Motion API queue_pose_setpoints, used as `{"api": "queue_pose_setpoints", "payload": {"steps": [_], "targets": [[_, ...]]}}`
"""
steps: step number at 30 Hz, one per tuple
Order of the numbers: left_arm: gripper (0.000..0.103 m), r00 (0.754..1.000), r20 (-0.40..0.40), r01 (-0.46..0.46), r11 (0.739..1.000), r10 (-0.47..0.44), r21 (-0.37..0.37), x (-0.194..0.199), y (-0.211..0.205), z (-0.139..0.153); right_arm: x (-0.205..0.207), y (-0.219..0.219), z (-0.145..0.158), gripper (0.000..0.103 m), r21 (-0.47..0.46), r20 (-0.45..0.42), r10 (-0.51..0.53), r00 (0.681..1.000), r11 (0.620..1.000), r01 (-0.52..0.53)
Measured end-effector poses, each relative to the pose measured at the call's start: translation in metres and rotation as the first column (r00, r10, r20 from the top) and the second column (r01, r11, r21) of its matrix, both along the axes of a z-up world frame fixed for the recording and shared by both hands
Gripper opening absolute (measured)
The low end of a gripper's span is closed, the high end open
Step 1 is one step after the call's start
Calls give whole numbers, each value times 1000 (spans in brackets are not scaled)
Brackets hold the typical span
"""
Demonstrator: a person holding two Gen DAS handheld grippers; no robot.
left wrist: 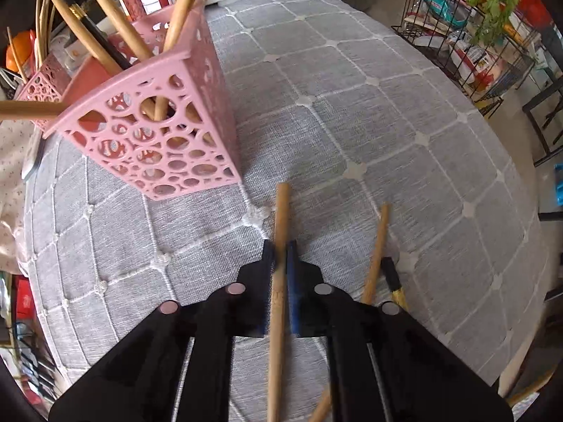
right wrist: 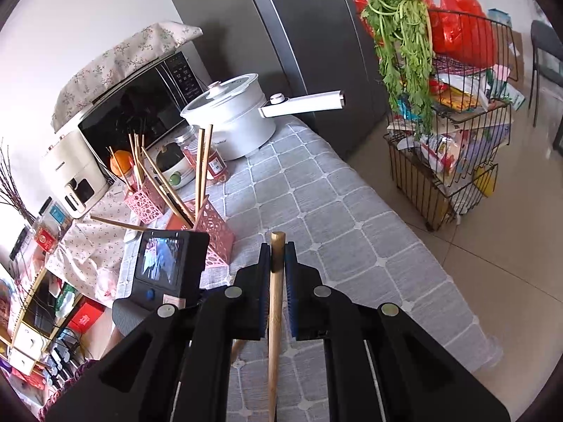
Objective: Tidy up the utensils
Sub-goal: 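Grasp a wooden chopstick with the right tool while the left tool holds its chopstick, then carry both held chopsticks over the pink holder and lower them in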
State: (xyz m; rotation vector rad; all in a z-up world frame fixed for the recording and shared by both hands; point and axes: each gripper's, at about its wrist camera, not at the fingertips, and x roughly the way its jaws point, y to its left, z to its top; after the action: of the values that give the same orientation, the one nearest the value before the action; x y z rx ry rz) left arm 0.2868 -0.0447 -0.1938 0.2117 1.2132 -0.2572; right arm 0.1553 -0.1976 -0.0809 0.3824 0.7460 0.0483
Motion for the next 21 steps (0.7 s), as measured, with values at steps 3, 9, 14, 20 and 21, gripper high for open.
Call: {"api": "queue_pose_setpoints", "payload": {"steps": [3, 9, 14, 20, 21], "targets": [[6, 999, 43, 24, 999, -22, -49, -18, 11, 12, -2, 0, 7, 8, 23, 16, 13, 1000, 1000, -13], [6, 973, 230, 84, 969, -30, -232, -68, 59, 100, -22, 3, 39, 8, 35, 88, 51, 995, 998, -54], [6, 932, 361, 78, 947, 42, -310, -102, 89, 153, -36, 11, 75, 8, 29, 168, 79, 983, 996, -85], [6, 854, 504, 77, 927, 128, -367, -111, 93, 209, -28, 21, 111, 8, -9, 223, 75, 972, 997, -75], [6, 839, 524, 78, 923, 143, -376, -112, 95, 219, -25, 21, 115, 8, -2, 226, 75, 971, 997, -77]]}}
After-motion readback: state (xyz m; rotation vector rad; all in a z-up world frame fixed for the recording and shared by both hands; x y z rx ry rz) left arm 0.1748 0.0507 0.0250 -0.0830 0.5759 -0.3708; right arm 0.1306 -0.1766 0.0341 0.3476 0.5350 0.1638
